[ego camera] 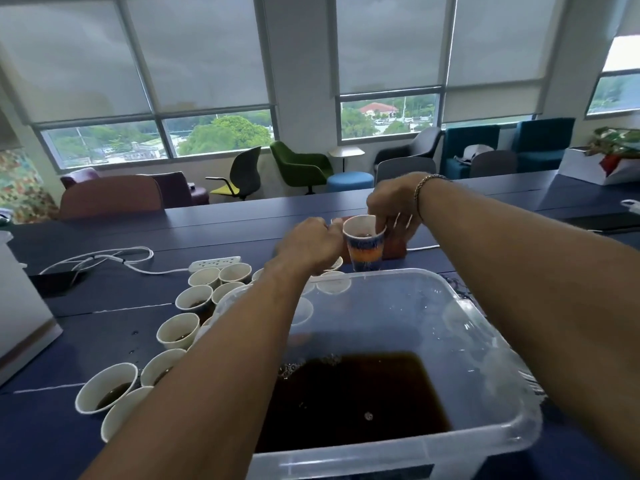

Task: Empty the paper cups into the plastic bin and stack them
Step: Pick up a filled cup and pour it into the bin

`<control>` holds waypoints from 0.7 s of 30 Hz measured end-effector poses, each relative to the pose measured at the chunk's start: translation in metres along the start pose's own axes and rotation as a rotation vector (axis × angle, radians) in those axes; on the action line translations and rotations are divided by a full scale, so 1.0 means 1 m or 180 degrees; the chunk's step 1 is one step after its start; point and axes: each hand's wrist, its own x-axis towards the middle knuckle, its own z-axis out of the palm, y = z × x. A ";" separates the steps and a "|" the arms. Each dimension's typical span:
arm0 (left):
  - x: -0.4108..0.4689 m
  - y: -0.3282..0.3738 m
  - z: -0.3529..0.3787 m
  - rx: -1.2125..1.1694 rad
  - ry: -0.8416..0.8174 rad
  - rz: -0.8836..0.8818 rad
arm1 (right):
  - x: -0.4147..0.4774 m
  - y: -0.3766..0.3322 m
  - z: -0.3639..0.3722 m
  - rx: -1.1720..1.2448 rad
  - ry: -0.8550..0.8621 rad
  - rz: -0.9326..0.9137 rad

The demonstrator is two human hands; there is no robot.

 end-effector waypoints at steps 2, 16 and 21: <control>-0.003 0.010 -0.009 -0.0208 0.0118 -0.0046 | -0.010 -0.009 -0.009 0.0053 0.0095 -0.0097; -0.035 0.044 -0.069 -0.1314 0.0065 -0.0516 | -0.094 -0.008 0.001 0.1060 0.0866 -0.0986; -0.050 0.040 -0.076 -0.1302 0.0095 -0.0520 | -0.095 0.020 0.053 0.1991 0.0606 -0.1252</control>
